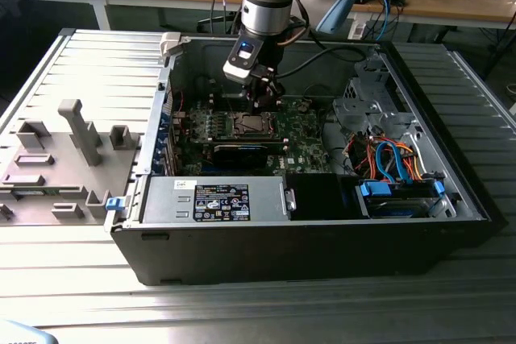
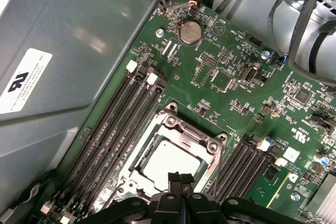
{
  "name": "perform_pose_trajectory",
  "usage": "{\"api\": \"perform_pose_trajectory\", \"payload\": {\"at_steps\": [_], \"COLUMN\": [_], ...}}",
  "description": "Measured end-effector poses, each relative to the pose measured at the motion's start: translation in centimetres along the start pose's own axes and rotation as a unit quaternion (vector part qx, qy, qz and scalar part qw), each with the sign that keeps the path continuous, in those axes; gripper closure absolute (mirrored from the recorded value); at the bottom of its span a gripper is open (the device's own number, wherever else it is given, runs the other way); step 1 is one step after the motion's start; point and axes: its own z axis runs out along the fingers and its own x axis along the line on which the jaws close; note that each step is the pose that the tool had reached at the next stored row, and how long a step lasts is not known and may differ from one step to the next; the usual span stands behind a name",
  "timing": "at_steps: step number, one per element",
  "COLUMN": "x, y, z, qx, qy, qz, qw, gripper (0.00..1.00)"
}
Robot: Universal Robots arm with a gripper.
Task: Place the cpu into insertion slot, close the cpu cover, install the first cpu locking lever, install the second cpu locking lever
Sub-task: 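Install the first cpu locking lever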
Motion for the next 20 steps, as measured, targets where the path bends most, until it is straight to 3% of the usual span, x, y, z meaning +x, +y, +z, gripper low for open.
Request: {"api": "perform_pose_trajectory", "payload": {"at_steps": [20], "x": [0.0], "y": [0.0], "z": [0.0], "qx": [-0.0004], "qy": [-0.001], "qz": [-0.021], "qw": [0.99977], "gripper": [0.89]}}
